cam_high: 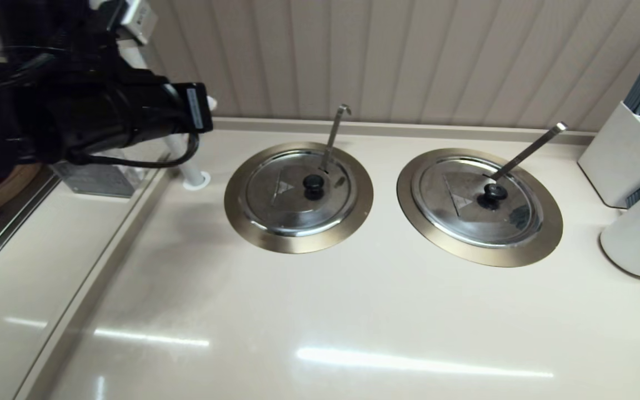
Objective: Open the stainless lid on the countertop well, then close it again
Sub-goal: Open the lid
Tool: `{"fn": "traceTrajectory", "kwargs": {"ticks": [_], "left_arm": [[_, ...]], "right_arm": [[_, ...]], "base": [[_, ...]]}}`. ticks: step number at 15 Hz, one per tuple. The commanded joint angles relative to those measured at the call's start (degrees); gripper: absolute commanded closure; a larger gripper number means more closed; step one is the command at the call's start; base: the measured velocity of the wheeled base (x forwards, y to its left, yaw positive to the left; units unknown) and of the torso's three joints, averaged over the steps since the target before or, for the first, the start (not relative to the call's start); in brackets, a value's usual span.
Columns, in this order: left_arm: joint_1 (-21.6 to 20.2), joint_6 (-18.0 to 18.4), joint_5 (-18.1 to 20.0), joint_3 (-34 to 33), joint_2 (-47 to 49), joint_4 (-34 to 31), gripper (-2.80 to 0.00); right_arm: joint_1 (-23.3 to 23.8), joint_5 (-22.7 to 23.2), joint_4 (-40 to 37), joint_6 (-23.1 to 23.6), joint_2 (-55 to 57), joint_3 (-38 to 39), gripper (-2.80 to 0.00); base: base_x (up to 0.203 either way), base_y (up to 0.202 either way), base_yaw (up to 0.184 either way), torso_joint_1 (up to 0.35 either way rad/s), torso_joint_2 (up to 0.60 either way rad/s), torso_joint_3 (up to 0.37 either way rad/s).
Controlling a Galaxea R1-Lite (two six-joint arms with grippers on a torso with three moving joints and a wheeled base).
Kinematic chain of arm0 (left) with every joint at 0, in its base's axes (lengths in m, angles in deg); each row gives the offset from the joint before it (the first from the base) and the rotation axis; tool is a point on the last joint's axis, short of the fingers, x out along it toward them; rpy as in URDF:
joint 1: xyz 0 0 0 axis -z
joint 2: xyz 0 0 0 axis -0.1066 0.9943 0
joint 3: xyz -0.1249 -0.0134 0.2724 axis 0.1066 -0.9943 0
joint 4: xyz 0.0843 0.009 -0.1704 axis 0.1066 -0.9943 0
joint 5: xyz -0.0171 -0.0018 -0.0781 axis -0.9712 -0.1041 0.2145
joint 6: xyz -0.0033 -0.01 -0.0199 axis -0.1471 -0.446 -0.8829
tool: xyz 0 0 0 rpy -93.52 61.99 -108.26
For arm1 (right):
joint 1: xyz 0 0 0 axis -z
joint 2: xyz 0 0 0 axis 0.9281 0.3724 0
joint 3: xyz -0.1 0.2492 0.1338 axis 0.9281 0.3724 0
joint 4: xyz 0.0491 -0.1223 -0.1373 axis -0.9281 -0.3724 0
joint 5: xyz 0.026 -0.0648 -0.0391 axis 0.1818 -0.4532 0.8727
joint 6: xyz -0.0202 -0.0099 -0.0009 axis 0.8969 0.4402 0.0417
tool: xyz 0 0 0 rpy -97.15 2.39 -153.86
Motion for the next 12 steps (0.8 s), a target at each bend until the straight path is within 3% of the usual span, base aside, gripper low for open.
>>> {"fn": "traceTrajectory", "kwargs": {"ticks": [1,3,8,12], "left_arm": [[1.7,-0.6,-0.1,4.6,8.7,0.1,0.0],[3.3,-1.0,-0.2,7.2,13.3,1.2,0.0],[7.3,-0.6,0.4,9.4,25.2,12.8,0.0],[8.0,-1.6,-0.3,10.0,26.4,13.1,0.0]], "right_arm": [[0.0,0.0,0.0,0.0,0.0,0.3,0.0],[0.0,0.0,0.0,0.0,0.0,0.3,0.0],[0.0,0.0,0.0,0.0,0.0,0.3,0.0],[0.0,0.0,0.0,0.0,0.0,0.3,0.0]], "base": [[0.0,0.0,0.0,0.0,0.0,0.0],[0.0,0.0,0.0,0.0,0.0,0.0],[0.0,0.0,0.0,0.0,0.0,0.0],[0.0,0.0,0.0,0.0,0.0,0.0]]}}
